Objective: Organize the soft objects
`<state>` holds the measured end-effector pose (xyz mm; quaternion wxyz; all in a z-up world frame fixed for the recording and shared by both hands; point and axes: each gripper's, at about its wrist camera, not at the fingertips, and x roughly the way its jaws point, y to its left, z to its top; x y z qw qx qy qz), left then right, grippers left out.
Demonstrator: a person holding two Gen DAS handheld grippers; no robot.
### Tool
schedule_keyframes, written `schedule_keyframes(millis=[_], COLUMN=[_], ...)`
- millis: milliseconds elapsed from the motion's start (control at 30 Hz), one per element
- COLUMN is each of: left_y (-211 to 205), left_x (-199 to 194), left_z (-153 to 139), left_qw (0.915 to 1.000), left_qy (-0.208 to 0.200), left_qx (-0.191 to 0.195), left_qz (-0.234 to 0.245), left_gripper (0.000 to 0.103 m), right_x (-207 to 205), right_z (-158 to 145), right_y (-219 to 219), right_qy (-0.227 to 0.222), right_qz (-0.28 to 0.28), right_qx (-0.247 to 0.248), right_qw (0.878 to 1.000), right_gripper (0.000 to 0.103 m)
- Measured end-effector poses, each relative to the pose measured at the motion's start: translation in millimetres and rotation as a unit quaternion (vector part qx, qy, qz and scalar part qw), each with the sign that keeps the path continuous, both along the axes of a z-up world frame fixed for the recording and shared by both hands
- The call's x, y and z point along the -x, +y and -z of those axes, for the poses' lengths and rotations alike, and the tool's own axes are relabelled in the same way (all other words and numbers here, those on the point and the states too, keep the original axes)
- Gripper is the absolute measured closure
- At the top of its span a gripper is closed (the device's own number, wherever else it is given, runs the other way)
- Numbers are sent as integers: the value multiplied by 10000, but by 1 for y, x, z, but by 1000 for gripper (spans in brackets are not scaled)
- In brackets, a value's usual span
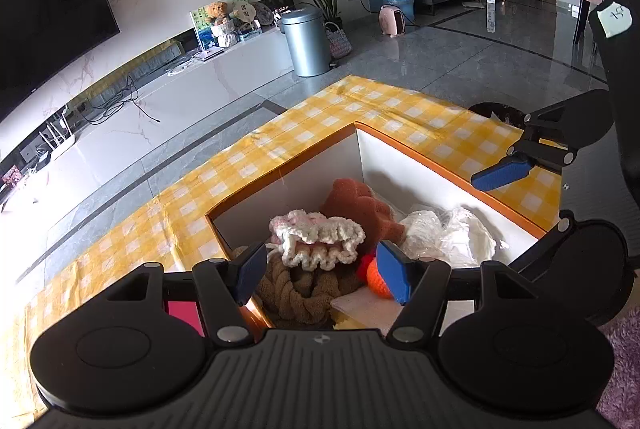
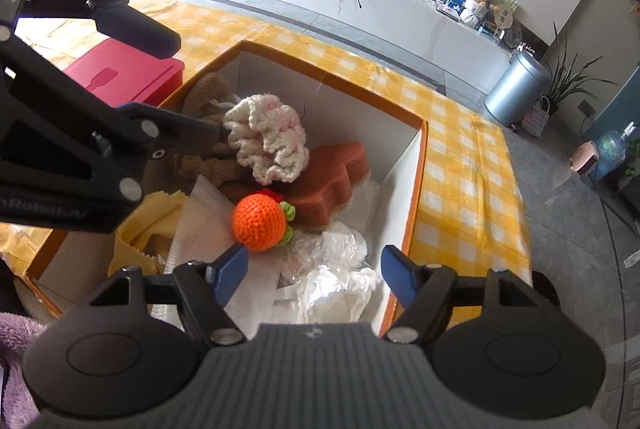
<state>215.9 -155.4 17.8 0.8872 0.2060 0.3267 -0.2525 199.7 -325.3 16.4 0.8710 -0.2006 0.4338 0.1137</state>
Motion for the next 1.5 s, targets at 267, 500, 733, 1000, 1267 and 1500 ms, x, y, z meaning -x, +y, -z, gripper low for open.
schedule_keyframes(millis=[267, 500, 733, 1000, 1267, 1500], left_y=[29, 58, 94, 115, 122, 125], left_x=[53, 99, 137, 172, 187, 191], left_z=[-15, -26, -29, -30, -14, 9], left_qw=[9994, 9962, 9892, 9787, 9640, 9650], left_qy=[-179, -442, -664, -818, -1268, -1086], left_qx=[299, 665, 892, 913, 825, 820], left_qz=[-58, -341, -959, -1648, -2186, -2242], left_gripper=[29, 29, 29, 29, 14, 12], right_x=[56, 107, 156, 193, 218, 227], right_z=[-28, -43, -53, -59, -49, -24], right_y=[6, 9, 20, 31, 46, 48], right_qy=[-349, -795, -1290, -1378, -2049, -2401], right_qz=[133, 632, 1044, 1580, 1777, 1922], right_qx=[-456, -1155, -1480, -1689, -1580, -1330], right_qw=[9983, 9881, 9750, 9631, 9495, 9422], right_gripper=[28, 20, 8, 4, 3, 3])
